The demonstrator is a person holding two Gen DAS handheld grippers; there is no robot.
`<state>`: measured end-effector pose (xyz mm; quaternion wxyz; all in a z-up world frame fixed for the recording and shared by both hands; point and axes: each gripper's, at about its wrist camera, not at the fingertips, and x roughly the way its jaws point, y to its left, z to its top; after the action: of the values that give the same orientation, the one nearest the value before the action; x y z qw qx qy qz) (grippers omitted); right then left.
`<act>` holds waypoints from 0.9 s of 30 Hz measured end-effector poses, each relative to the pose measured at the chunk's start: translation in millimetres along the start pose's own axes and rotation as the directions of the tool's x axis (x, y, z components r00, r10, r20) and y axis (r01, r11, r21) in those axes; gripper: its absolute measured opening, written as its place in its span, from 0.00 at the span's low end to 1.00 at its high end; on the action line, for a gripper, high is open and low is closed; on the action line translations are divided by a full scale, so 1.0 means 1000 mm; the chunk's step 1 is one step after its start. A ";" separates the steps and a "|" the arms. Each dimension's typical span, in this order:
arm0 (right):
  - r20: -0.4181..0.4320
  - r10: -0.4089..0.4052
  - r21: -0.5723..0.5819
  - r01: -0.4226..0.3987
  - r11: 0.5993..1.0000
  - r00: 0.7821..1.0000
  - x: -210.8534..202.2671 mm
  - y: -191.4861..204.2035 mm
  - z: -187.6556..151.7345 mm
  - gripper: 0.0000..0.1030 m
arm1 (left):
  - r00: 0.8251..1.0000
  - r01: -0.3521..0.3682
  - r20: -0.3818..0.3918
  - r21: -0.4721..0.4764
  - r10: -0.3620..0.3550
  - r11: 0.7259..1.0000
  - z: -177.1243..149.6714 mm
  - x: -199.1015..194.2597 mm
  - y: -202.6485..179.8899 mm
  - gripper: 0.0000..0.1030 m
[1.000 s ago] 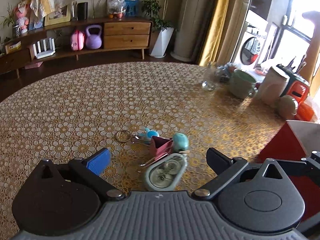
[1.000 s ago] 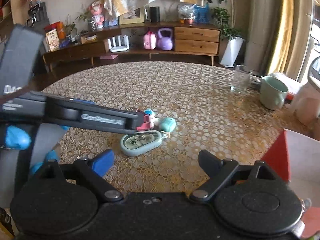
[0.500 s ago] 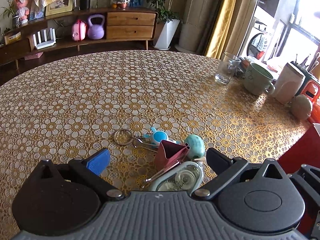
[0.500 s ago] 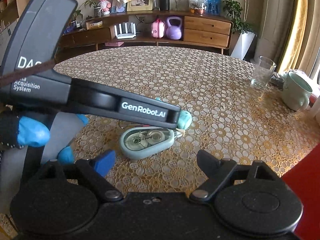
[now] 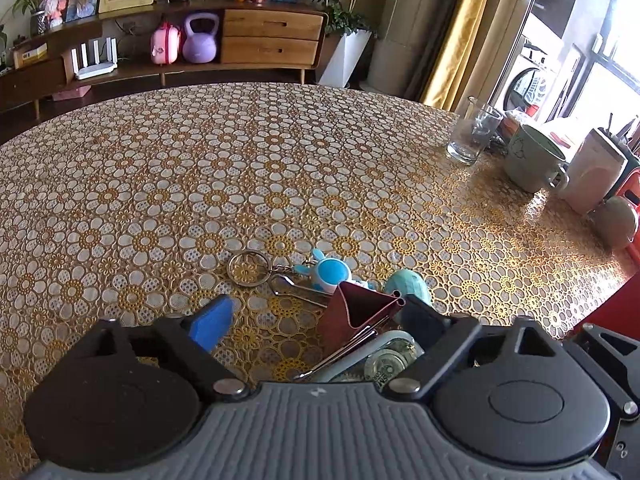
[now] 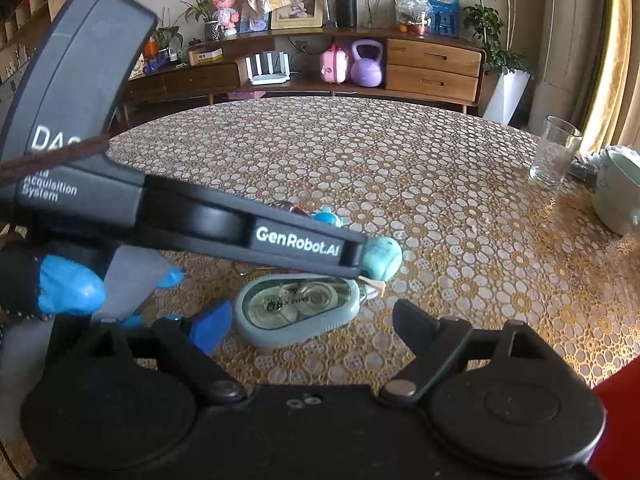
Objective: Organize rigid objects
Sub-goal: 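Grasp the pink binder clip with the left tool while the right tool reaches the tape dispenser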
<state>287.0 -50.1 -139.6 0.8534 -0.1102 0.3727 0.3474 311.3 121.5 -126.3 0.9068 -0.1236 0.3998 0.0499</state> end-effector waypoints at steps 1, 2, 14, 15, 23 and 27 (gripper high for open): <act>0.001 0.006 -0.001 -0.006 1.000 1.000 0.001 -0.001 0.001 0.84 | 1.000 0.003 -0.002 -0.002 -0.003 1.000 0.000 0.001 0.000 0.83; 0.000 0.014 0.000 -0.014 1.000 1.000 0.003 -0.002 0.001 0.84 | 1.000 0.012 -0.002 -0.005 -0.012 1.000 -0.001 0.001 0.001 0.81; -0.015 0.082 0.014 -0.082 0.997 0.997 0.014 -0.006 0.007 0.84 | 0.999 0.053 -0.009 0.026 -0.053 0.998 -0.003 0.003 0.005 0.55; -0.015 0.081 0.012 -0.081 0.997 0.997 0.015 -0.006 0.007 0.84 | 0.998 0.059 -0.006 0.032 -0.059 0.998 -0.004 0.003 0.006 0.53; -0.025 0.093 -0.003 -0.093 0.996 0.995 0.022 -0.004 0.007 0.83 | 0.998 0.065 0.012 0.093 -0.067 0.994 -0.007 0.000 0.005 0.48; -0.026 0.096 -0.002 -0.096 0.995 0.995 0.025 -0.005 0.008 0.84 | 0.997 0.074 0.015 0.099 -0.076 0.992 -0.006 0.001 0.005 0.48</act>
<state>306.7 -37.2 -151.9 0.8306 -0.0981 0.3882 0.3869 306.3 125.0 -132.2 0.9168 -0.0935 0.3882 -0.0028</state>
